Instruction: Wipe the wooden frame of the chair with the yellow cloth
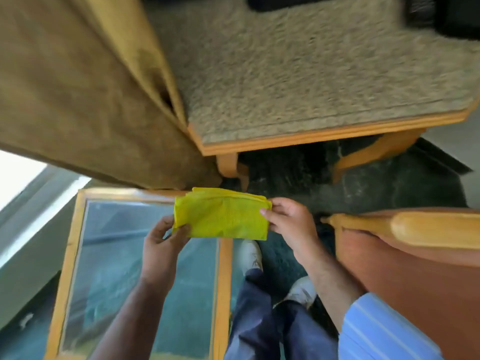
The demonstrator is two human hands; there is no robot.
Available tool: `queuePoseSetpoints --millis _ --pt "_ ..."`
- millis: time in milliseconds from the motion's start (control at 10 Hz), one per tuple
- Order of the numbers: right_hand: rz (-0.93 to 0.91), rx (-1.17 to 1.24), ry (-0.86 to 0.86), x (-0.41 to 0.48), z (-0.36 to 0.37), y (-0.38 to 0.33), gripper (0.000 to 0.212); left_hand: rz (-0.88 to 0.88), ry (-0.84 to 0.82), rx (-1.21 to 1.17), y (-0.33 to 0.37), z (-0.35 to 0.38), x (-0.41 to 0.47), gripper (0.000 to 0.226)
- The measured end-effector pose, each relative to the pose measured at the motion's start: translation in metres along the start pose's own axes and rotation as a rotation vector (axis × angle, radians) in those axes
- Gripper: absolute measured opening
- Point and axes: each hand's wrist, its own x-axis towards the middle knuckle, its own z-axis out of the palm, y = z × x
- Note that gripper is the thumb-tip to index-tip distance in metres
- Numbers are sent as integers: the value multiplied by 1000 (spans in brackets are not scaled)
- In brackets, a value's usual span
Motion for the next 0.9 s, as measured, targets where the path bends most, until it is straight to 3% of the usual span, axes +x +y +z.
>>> queuePoseSetpoints --millis 200,300,400,500,700,800,900 --pt "53 -246 -115 52 97 53 25 -65 227 147 -62 -75 57 19" --pt "60 -314 -109 71 120 66 21 -84 267 239 -82 -90 85 19" --pt "37 -413 -90 100 140 86 21 -136 327 383 -108 -103 124 34" --pt "20 -468 -67 109 147 97 17 -147 355 461 -125 -102 139 27" --pt "-140 -765 24 124 158 113 24 -138 275 712 -144 -91 156 15" --pt "-354 -983 98 118 164 110 39 -92 243 865 -140 -91 157 31" --pt "-612 -1287 70 106 175 102 54 -10 235 1067 -130 -89 143 61"
